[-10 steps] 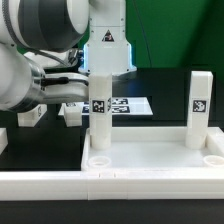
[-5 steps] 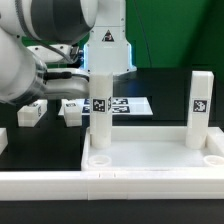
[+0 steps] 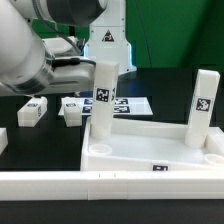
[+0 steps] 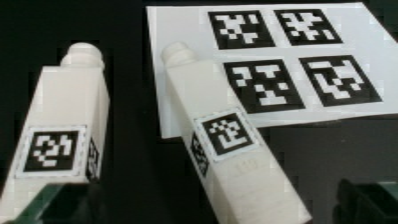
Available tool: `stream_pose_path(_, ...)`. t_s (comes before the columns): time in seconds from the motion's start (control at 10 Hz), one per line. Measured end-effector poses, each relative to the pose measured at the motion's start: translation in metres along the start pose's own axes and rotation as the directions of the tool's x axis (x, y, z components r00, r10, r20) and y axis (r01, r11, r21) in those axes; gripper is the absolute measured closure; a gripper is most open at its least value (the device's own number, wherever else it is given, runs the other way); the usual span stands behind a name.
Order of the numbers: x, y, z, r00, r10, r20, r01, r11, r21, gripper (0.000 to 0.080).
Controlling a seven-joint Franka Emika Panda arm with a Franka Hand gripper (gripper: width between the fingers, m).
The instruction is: Assemble desk
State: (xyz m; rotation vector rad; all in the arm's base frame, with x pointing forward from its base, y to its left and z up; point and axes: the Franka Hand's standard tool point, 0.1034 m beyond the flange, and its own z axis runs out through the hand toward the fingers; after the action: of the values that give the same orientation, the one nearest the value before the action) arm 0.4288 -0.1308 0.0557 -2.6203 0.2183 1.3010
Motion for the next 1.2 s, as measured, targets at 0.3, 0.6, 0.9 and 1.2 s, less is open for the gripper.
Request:
stream_pose_path(0.3, 0.001, 0.001, 0.001, 1.0, 0.003, 0.003, -0.003, 1.0, 0.001, 0.0151)
stream_pose_path(0.6, 0.0, 0.003, 0.001, 1.0, 0.001, 0.0, -0.001, 1.0, 0.009, 0.0151)
stream_pose_path(0.9, -0.004, 0.014, -0.007, 0.997, 0.01, -0.079, -0.006, 0.998, 0.055, 0.0151)
stream_pose_path(1.2, -0.003, 0.009, 0.001, 0.996, 0.008, -0.089, -0.003, 0.999, 0.046, 0.0151)
